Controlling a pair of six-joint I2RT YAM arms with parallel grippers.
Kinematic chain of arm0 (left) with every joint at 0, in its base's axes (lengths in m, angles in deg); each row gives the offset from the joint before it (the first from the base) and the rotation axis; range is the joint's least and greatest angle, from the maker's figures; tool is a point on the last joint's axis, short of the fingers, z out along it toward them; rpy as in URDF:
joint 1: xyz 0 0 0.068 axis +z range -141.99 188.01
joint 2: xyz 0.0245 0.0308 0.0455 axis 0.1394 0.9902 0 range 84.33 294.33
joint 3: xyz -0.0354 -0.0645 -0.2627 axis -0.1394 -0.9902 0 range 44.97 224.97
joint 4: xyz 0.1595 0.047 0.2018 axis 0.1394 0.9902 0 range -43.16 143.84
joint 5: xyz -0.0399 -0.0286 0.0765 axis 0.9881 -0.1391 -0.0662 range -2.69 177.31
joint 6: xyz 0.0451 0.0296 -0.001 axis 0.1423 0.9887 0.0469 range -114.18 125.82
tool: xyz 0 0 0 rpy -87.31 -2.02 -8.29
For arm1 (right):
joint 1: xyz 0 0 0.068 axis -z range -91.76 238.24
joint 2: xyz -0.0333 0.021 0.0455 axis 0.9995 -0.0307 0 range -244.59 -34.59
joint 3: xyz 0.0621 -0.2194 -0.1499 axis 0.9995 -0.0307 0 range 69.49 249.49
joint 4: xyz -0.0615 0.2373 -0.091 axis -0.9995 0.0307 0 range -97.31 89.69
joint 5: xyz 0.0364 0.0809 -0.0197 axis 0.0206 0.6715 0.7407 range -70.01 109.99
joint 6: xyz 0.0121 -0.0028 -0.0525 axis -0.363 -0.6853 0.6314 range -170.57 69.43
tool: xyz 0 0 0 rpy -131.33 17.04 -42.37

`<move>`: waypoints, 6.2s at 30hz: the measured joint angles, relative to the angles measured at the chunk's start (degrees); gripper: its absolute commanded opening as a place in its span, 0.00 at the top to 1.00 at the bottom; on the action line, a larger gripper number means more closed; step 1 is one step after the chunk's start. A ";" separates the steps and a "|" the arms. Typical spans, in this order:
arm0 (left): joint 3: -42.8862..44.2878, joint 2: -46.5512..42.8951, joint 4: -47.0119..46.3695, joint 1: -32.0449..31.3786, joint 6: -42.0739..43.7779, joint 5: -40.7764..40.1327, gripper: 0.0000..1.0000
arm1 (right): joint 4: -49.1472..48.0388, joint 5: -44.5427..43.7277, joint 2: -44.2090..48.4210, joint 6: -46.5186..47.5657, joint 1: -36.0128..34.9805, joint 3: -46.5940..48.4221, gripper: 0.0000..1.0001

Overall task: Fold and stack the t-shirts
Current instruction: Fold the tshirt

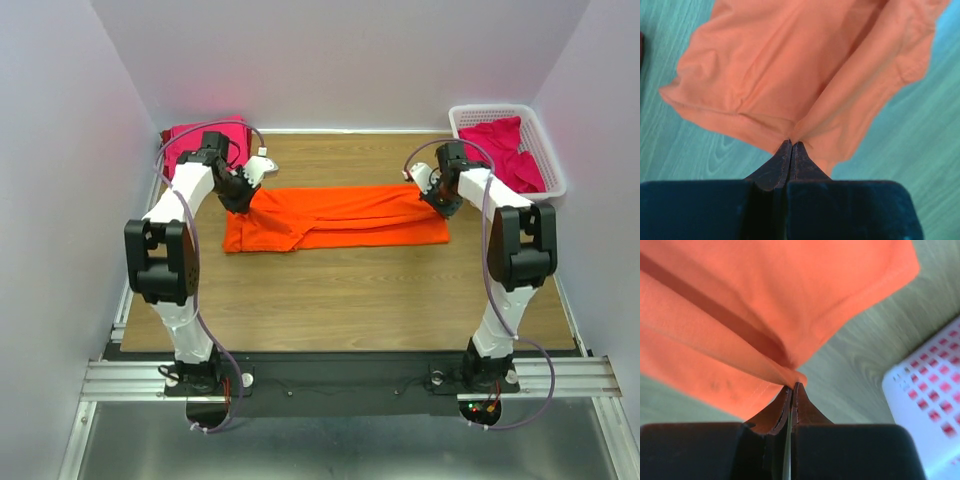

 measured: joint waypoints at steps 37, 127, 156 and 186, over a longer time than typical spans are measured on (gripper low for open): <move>-21.33 -1.51 -13.05 12.11 -11.56 7.26 0.77 | 0.81 3.45 -2.67 -20.83 2.82 -3.87 0.78; -22.67 -7.69 -0.96 5.22 -5.86 14.97 0.50 | -12.04 38.27 -4.44 -54.34 -25.46 3.21 0.51; -8.61 -0.13 -0.33 5.22 -9.86 22.49 1.00 | -9.35 34.75 -2.34 -48.76 -21.29 1.46 0.50; -2.16 13.64 -27.23 9.11 -46.75 25.11 1.00 | 3.21 14.82 8.85 -19.52 -6.40 -12.37 0.73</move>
